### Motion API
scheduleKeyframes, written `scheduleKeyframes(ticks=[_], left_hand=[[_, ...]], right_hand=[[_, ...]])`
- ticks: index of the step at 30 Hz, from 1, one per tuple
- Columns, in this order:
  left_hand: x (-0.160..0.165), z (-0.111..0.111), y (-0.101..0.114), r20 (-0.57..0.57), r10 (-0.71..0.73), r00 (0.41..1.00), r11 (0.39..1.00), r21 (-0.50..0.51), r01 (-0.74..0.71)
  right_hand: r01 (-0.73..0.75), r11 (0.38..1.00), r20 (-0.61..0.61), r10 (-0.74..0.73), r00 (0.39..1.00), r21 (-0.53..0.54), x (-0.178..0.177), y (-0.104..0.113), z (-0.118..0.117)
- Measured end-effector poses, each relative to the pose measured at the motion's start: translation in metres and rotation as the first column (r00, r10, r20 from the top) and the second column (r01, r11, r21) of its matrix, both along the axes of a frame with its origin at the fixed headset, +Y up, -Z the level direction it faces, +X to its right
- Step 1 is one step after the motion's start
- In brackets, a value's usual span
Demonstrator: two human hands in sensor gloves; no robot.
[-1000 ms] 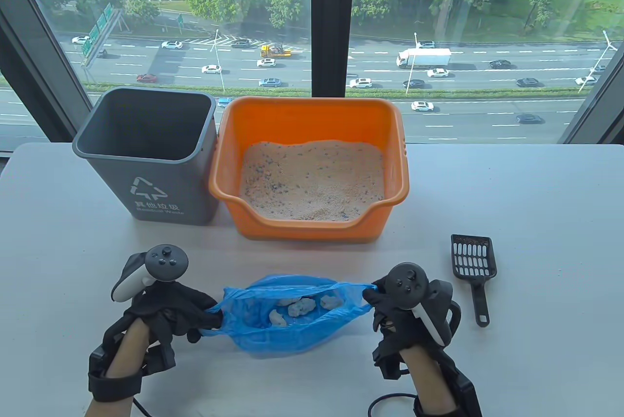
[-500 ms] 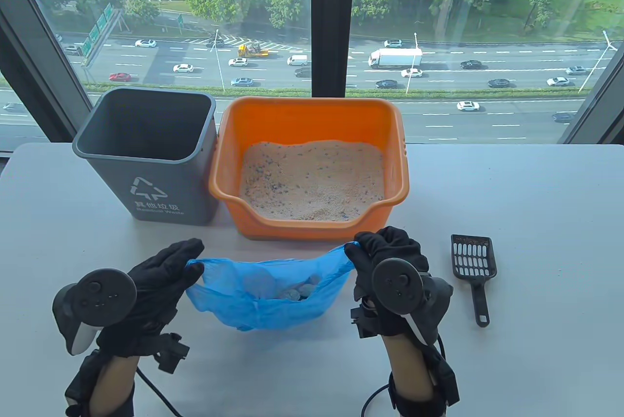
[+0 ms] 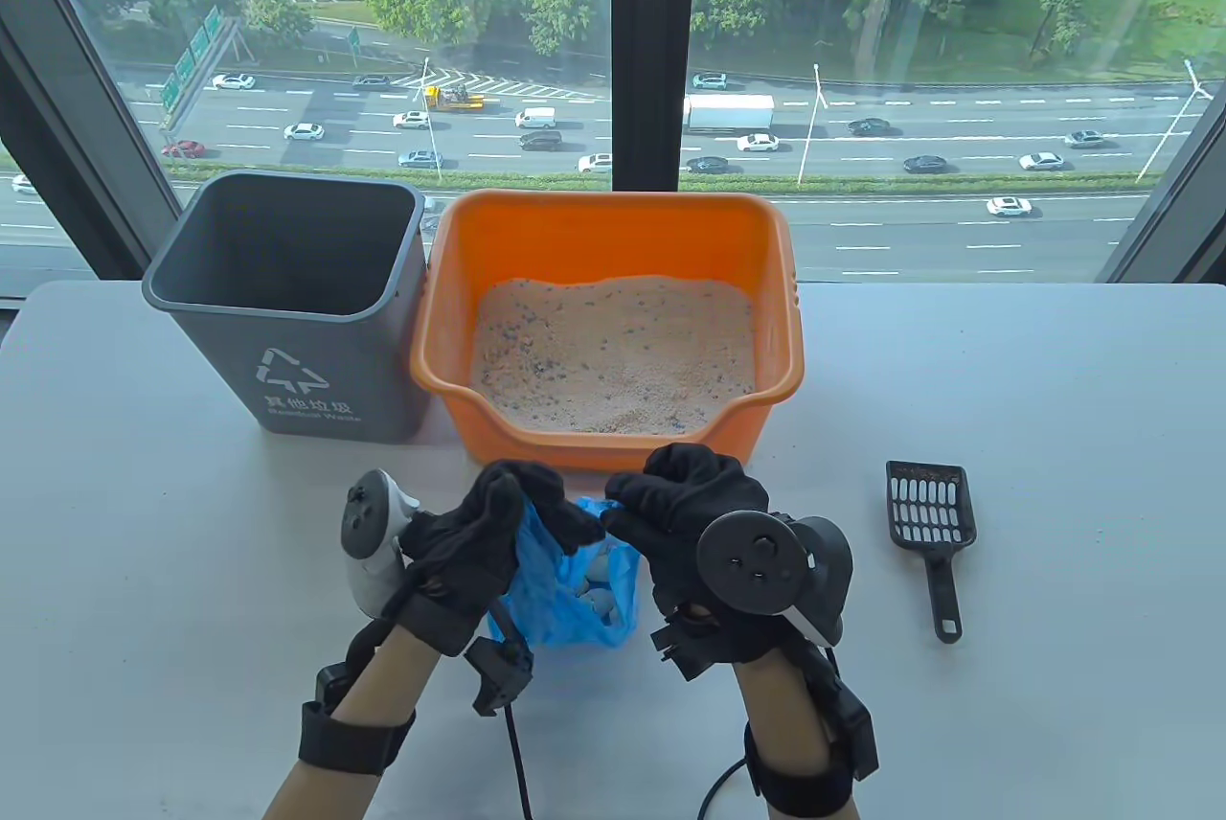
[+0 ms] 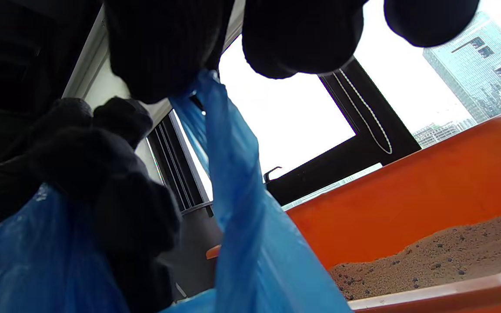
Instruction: Scoop cat litter
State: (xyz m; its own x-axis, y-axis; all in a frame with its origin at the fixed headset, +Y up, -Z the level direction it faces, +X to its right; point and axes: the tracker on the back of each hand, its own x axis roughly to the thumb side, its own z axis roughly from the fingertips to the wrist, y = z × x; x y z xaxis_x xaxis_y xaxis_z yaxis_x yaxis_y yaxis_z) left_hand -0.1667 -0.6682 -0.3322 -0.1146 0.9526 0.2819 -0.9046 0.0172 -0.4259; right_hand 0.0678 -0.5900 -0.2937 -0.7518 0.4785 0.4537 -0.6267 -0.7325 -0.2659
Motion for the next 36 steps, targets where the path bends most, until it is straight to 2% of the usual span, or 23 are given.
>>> scheduleKeyframes(ticks=[2,4,7,8,9,11,13,15,16,17,19,22,24,27,29,31,33,35,36], left_hand=[[0.0,-0.002,-0.007,-0.105,-0.15,0.983,0.987,0.043,0.155],[-0.003,-0.004,-0.012,-0.109,-0.214,0.971,0.975,0.033,0.218],[0.0,-0.004,-0.013,0.04,-0.224,0.974,0.974,0.054,0.222],[0.003,-0.002,-0.013,0.103,-0.257,0.961,0.964,0.091,0.249],[0.006,0.0,-0.012,0.121,-0.28,0.952,0.955,0.133,0.264],[0.013,0.006,-0.008,0.09,-0.358,0.929,0.914,0.238,0.329],[0.02,0.012,-0.005,0.063,-0.512,0.857,0.829,0.295,0.474],[0.023,0.016,-0.003,-0.009,-0.594,0.805,0.762,0.316,0.566],[0.023,0.017,-0.003,-0.063,-0.593,0.803,0.757,0.296,0.582],[0.021,0.016,-0.004,-0.11,-0.579,0.808,0.764,0.273,0.585],[0.017,0.013,-0.008,-0.091,-0.549,0.831,0.799,0.236,0.554],[0.008,0.008,-0.015,-0.011,-0.459,0.889,0.873,0.183,0.453],[0.002,0.004,-0.022,0.04,-0.376,0.926,0.92,0.133,0.368],[-0.001,-0.001,-0.032,0.151,-0.227,0.962,0.974,0.024,0.226],[0.001,-0.003,-0.035,0.226,-0.181,0.957,0.982,-0.014,0.189],[0.004,-0.003,-0.036,0.239,-0.181,0.954,0.982,-0.01,0.188],[0.004,-0.002,-0.037,0.225,-0.201,0.953,0.978,-0.016,0.21],[0.002,-0.004,-0.039,0.198,-0.226,0.954,0.97,-0.041,0.239],[0.002,-0.005,-0.04,0.199,-0.237,0.951,0.966,-0.055,0.252]], right_hand=[[-0.005,1.0,-0.042,0.003,0.999,-0.026,-0.001,-0.002,-0.002],[0.007,0.998,-0.111,-0.014,0.994,-0.059,-0.004,-0.002,-0.002],[0.033,0.993,-0.209,-0.056,0.976,-0.113,-0.009,-0.003,-0.002],[0.045,0.991,-0.234,-0.074,0.969,-0.128,-0.012,-0.004,-0.002],[0.046,0.989,-0.248,-0.079,0.965,-0.137,-0.014,-0.005,-0.003],[0.05,0.983,-0.298,-0.102,0.949,-0.177,-0.019,-0.01,-0.006],[0.065,0.971,-0.351,-0.146,0.925,-0.231,-0.025,-0.015,-0.008],[0.075,0.961,-0.388,-0.178,0.904,-0.265,-0.031,-0.018,-0.009],[0.073,0.96,-0.396,-0.18,0.9,-0.271,-0.033,-0.018,-0.008],[0.067,0.961,-0.396,-0.174,0.902,-0.27,-0.034,-0.018,-0.008],[0.076,0.963,-0.371,-0.171,0.913,-0.257,-0.032,-0.018,-0.008],[0.184,0.959,-0.193,-0.226,0.955,-0.213,-0.019,-0.019,-0.01],[0.15,0.973,-0.11,-0.171,0.979,-0.174,-0.011,-0.021,-0.014],[0.076,0.97,-0.142,-0.112,0.984,-0.233,-0.01,-0.029,-0.02],[0.074,0.952,-0.2,-0.139,0.97,-0.298,-0.016,-0.036,-0.024],[0.073,0.935,-0.248,-0.166,0.954,-0.348,-0.024,-0.043,-0.027],[0.074,0.94,-0.24,-0.161,0.957,-0.333,-0.03,-0.049,-0.028],[0.068,0.965,-0.215,-0.124,0.969,-0.252,-0.032,-0.051,-0.029],[0.054,0.964,-0.216,-0.112,0.97,-0.259,-0.032,-0.05,-0.029]])
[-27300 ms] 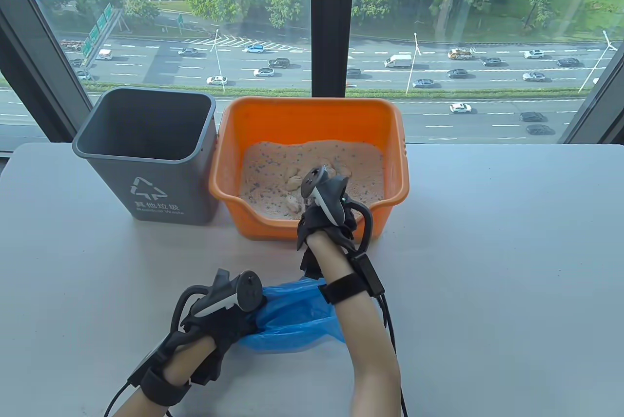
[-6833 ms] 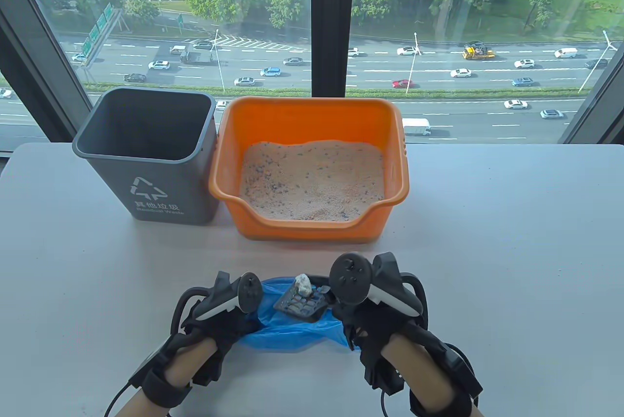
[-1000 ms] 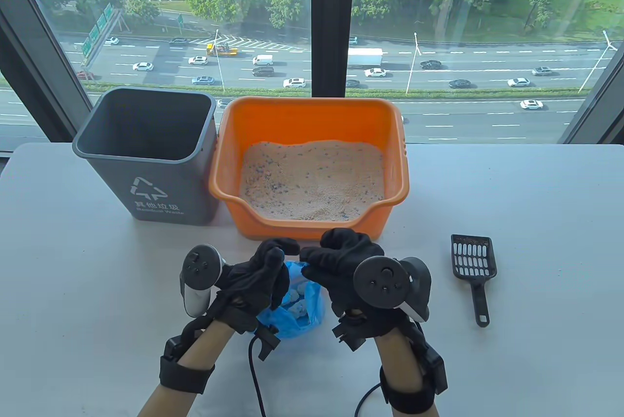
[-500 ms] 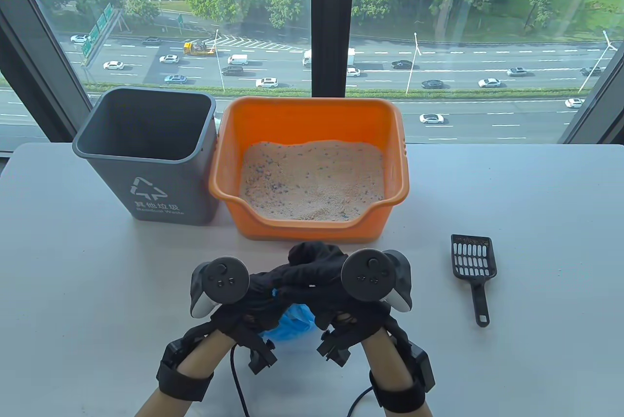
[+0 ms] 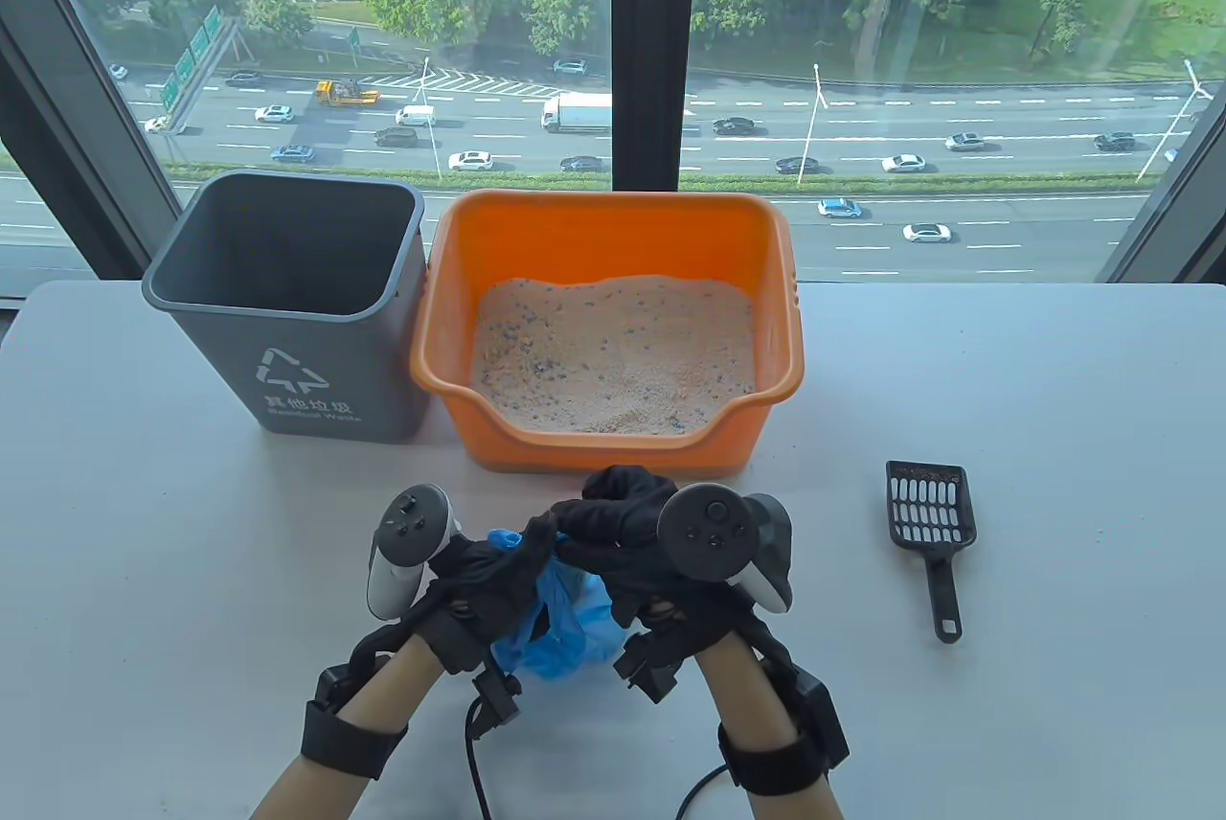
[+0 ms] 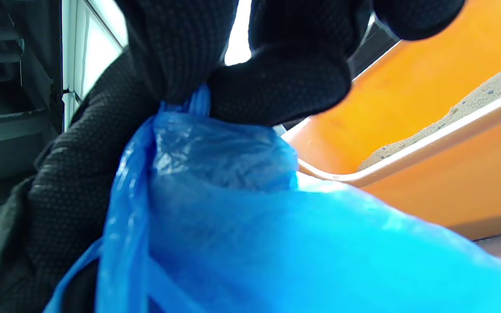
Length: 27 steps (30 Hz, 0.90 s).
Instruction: Scoop cat litter
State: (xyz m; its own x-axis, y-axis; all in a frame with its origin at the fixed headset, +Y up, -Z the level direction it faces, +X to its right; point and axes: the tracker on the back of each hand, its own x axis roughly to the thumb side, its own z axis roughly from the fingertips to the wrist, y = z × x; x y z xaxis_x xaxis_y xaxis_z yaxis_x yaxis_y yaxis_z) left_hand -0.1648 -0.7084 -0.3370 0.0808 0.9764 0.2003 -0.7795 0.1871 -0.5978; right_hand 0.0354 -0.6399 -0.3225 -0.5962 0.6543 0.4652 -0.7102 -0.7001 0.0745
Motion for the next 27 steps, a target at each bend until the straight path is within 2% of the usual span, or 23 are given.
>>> scheduleKeyframes(ticks=[1,3,4,6,9,12,13,15,19,21,23,27], left_hand=[[0.001,-0.002,-0.002,0.032,-0.012,0.999,1.0,-0.026,0.013],[0.002,-0.006,-0.005,0.11,0.049,0.993,0.996,-0.08,-0.04],[-0.001,-0.008,-0.006,0.08,0.076,0.994,0.992,-0.111,-0.067],[-0.007,-0.014,-0.01,0.014,0.112,0.994,0.986,-0.129,-0.11],[-0.013,-0.017,-0.013,-0.007,0.116,0.993,0.979,-0.169,-0.115],[-0.017,-0.017,-0.011,-0.047,0.129,0.99,0.978,-0.16,-0.135],[-0.021,-0.018,-0.01,-0.042,0.148,0.988,0.974,-0.168,-0.153],[-0.026,-0.02,-0.01,0.0,0.114,0.993,0.977,-0.18,-0.112],[-0.034,-0.021,-0.003,-0.005,0.133,0.991,0.979,-0.155,-0.132],[-0.036,-0.022,0.0,0.012,0.084,0.996,0.988,-0.132,-0.082],[-0.036,-0.021,0.001,0.024,0.074,0.997,0.991,-0.118,-0.07],[-0.03,-0.02,0.004,0.097,0.076,0.992,0.992,-0.108,-0.065]], right_hand=[[-0.001,1.0,0.029,0.001,1.0,-0.009,0.001,0.002,0.001],[0.001,0.999,0.106,-0.005,0.994,0.04,0.007,0.007,0.003],[-0.008,0.998,0.126,0.0,0.992,0.063,0.011,0.01,0.004],[0.008,0.999,0.079,-0.011,0.997,0.034,0.012,0.012,0.007],[0.014,0.999,-0.016,-0.015,1.0,-0.035,-0.003,0.011,0.014],[-0.103,0.995,-0.021,0.103,0.994,0.005,-0.024,0.005,0.021],[-0.221,0.975,-0.072,0.219,0.973,-0.023,-0.032,0.002,0.023],[-0.322,0.938,-0.212,0.291,0.933,-0.128,-0.038,-0.001,0.024],[-0.189,0.974,-0.185,0.164,0.969,-0.125,-0.021,0.005,0.017],[-0.081,0.984,-0.058,0.073,0.996,-0.162,-0.001,0.007,0.009],[-0.131,0.969,-0.022,0.129,0.991,-0.209,0.01,0.001,0.002],[-0.263,0.903,-0.153,0.223,0.963,-0.34,0.006,-0.028,-0.01]])
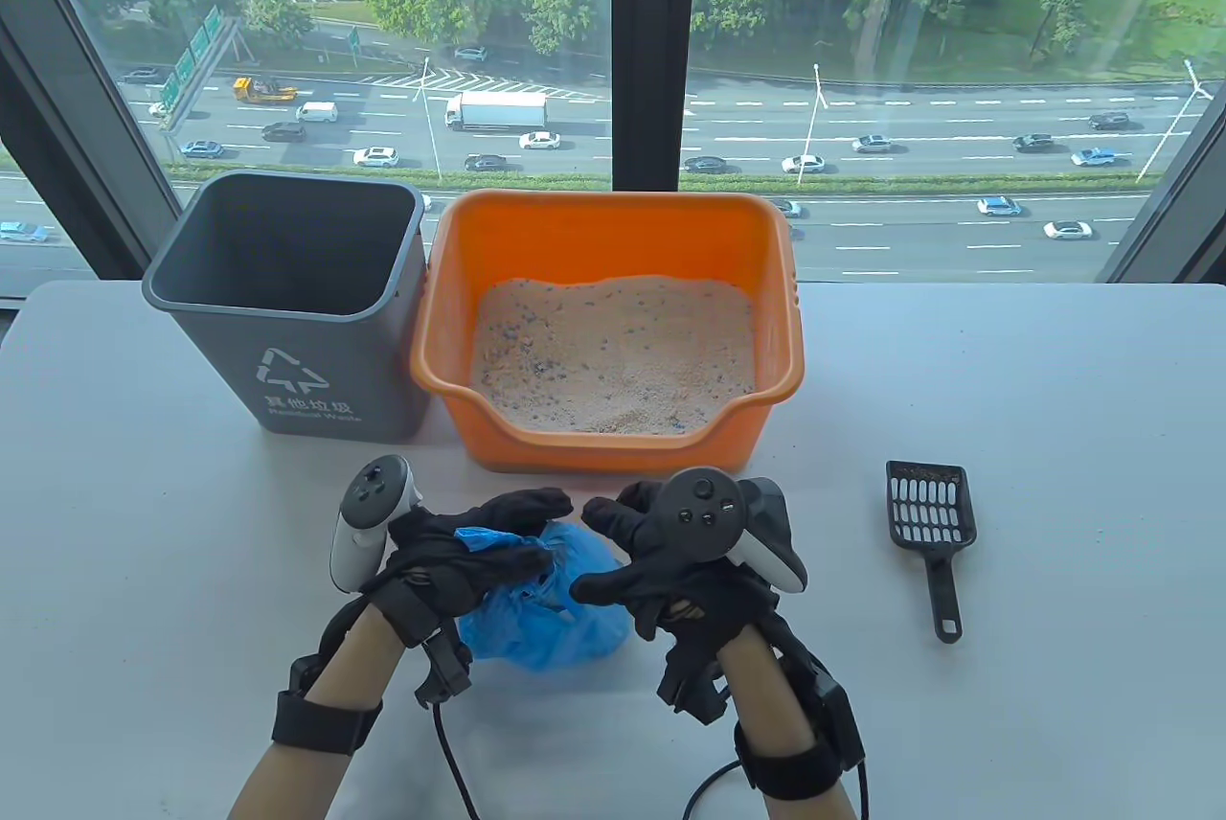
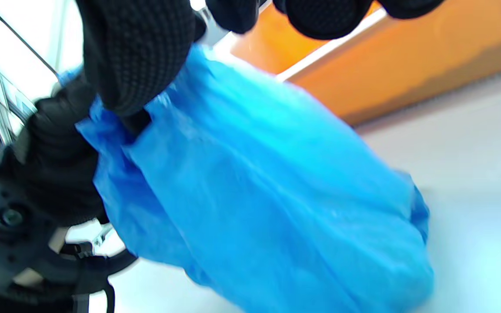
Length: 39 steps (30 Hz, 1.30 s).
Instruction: Scoop cat litter
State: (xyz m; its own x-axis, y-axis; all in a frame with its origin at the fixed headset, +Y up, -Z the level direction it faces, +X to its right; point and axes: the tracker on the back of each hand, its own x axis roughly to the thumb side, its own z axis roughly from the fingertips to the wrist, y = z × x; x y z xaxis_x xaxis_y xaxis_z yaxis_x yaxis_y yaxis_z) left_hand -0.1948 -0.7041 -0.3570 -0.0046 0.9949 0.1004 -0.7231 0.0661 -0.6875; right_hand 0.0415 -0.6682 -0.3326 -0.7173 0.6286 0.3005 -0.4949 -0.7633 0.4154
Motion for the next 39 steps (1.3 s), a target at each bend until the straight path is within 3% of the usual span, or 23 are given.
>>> scheduleKeyframes(ticks=[4,8,9,11,14,15,16,17,19,21,24,27,30,31,33,36,39], left_hand=[[0.007,0.005,0.004,0.034,-0.059,0.998,0.997,0.058,0.057],[0.005,0.009,0.009,0.023,-0.195,0.981,0.972,0.136,0.19],[0.006,0.01,0.011,-0.006,-0.254,0.967,0.95,0.184,0.251],[0.008,0.013,0.016,-0.043,-0.359,0.932,0.897,0.261,0.358],[0.01,0.02,0.025,-0.264,-0.504,0.822,0.745,0.349,0.568],[0.011,0.023,0.026,-0.394,-0.564,0.726,0.629,0.365,0.687],[0.012,0.024,0.026,-0.453,-0.579,0.678,0.558,0.386,0.735],[0.015,0.028,0.025,-0.509,-0.555,0.658,0.515,0.412,0.752],[0.017,0.034,0.025,-0.628,-0.472,0.619,0.487,0.4,0.777],[0.014,0.037,0.025,-0.707,-0.399,0.583,0.483,0.379,0.79],[0.007,0.036,0.025,-0.705,-0.401,0.585,0.523,0.348,0.778],[0.004,0.035,0.026,-0.665,-0.386,0.64,0.58,0.364,0.728],[0.009,0.036,0.026,-0.637,-0.413,0.652,0.558,0.389,0.733],[0.011,0.038,0.026,-0.641,-0.399,0.655,0.546,0.407,0.732],[0.015,0.04,0.025,-0.637,-0.377,0.672,0.536,0.442,0.72],[0.016,0.042,0.026,-0.649,-0.371,0.665,0.521,0.447,0.727],[0.013,0.041,0.025,-0.651,-0.39,0.651,0.514,0.433,0.741]], right_hand=[[0.063,0.998,-0.073,-0.064,0.995,-0.008,-0.018,-0.021,-0.007],[0.159,0.986,0.018,-0.16,0.987,0.048,-0.019,-0.033,-0.011],[0.228,0.972,0.04,-0.23,0.972,0.059,-0.021,-0.038,-0.014],[0.213,0.977,0.011,-0.212,0.977,-0.009,-0.02,-0.043,-0.016],[0.211,0.977,0.005,-0.211,0.977,-0.001,-0.017,-0.038,-0.015],[0.227,0.974,-0.012,-0.227,0.974,-0.016,-0.017,-0.035,-0.014],[0.244,0.969,-0.02,-0.245,0.969,-0.026,-0.018,-0.033,-0.012],[0.251,0.967,-0.033,-0.253,0.967,-0.036,-0.021,-0.032,-0.011],[0.242,0.968,-0.058,-0.246,0.968,-0.063,-0.026,-0.034,-0.009],[0.239,0.963,-0.092,-0.251,0.964,-0.127,-0.03,-0.038,-0.008],[0.273,0.941,-0.096,-0.296,0.95,-0.203,-0.029,-0.044,-0.009],[0.422,0.879,-0.027,-0.438,0.898,-0.223,-0.021,-0.046,-0.012],[0.631,0.74,0.085,-0.631,0.771,-0.233,-0.015,-0.048,-0.014],[0.684,0.673,0.125,-0.681,0.722,-0.281,-0.015,-0.05,-0.014],[0.69,0.625,0.118,-0.704,0.7,-0.365,-0.017,-0.051,-0.014],[0.586,0.719,0.041,-0.618,0.785,-0.374,-0.018,-0.054,-0.015],[0.583,0.711,0.023,-0.627,0.779,-0.394,-0.017,-0.057,-0.017]])
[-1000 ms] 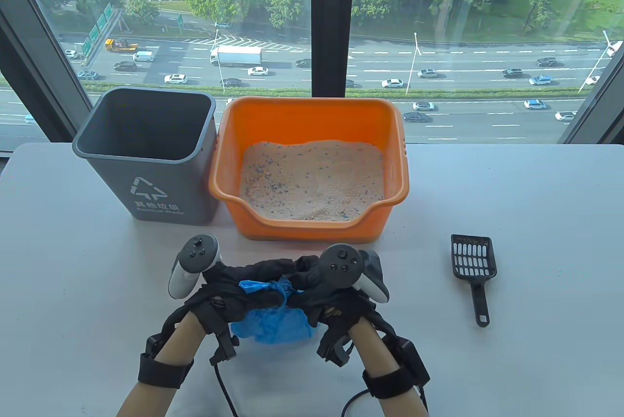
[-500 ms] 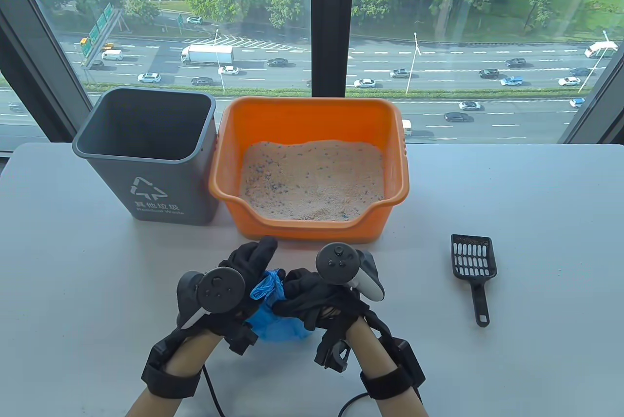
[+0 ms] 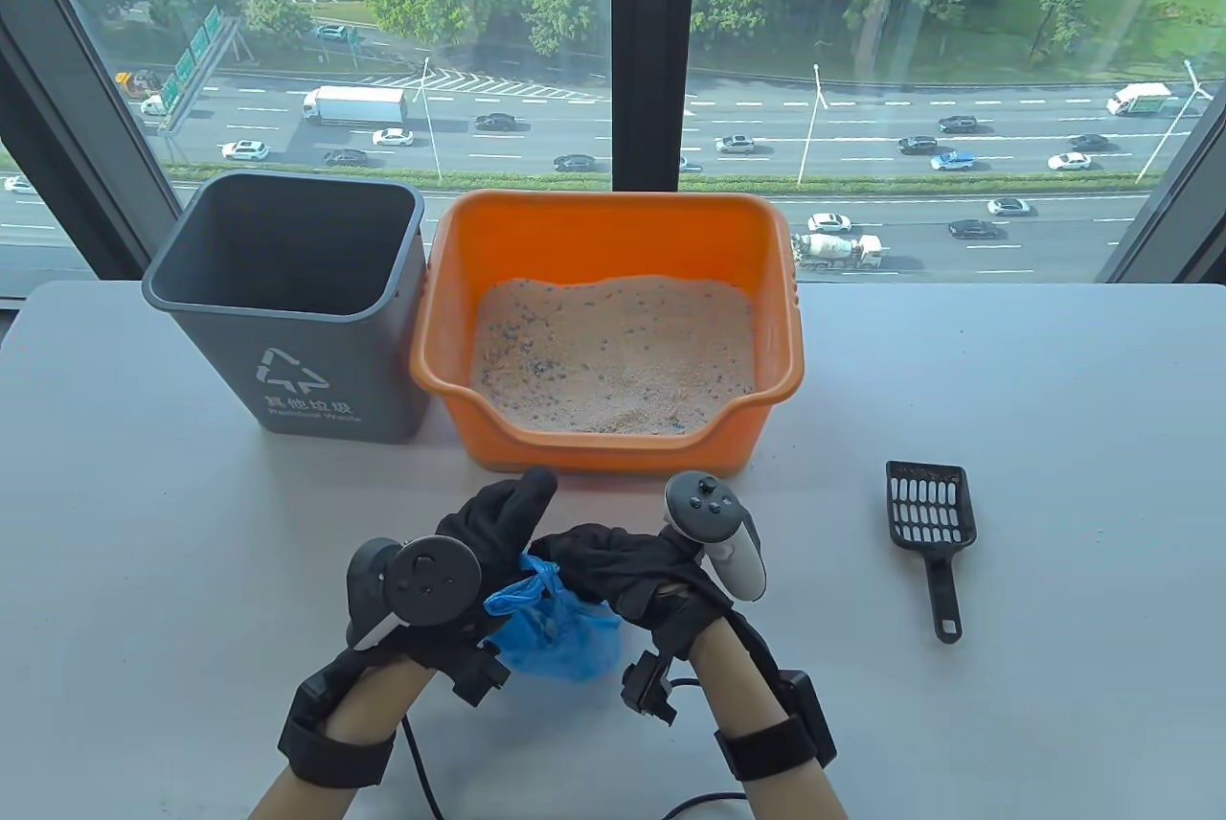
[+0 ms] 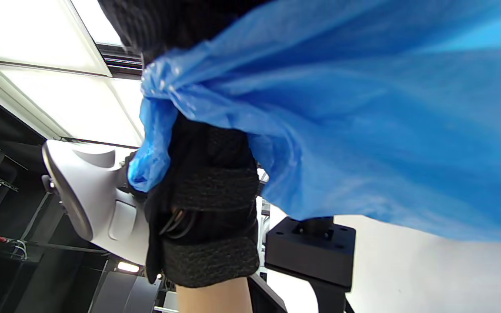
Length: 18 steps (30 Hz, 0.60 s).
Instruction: Scoop cat litter
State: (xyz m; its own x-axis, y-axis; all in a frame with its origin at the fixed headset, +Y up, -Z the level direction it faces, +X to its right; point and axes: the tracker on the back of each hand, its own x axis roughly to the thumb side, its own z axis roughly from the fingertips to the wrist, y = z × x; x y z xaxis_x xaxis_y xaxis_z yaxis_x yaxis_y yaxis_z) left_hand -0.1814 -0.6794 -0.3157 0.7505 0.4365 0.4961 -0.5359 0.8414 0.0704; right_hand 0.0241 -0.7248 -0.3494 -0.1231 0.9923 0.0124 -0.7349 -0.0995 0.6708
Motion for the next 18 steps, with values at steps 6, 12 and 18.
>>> scheduleKeyframes(ticks=[6,12,18], left_hand=[[0.008,0.003,0.001,0.068,-0.082,0.994,0.996,-0.027,0.084],[0.01,0.005,0.0,0.101,-0.109,0.989,0.991,-0.065,0.116],[0.011,-0.003,0.007,0.304,-0.09,0.948,0.951,-0.258,0.172]], right_hand=[[-0.055,0.998,-0.113,0.055,0.992,0.002,-0.001,-0.001,0.0],[-0.14,0.986,-0.117,0.15,0.982,0.086,-0.006,0.005,0.003],[-0.215,0.968,0.074,0.207,0.976,0.131,0.004,0.005,0.0]])
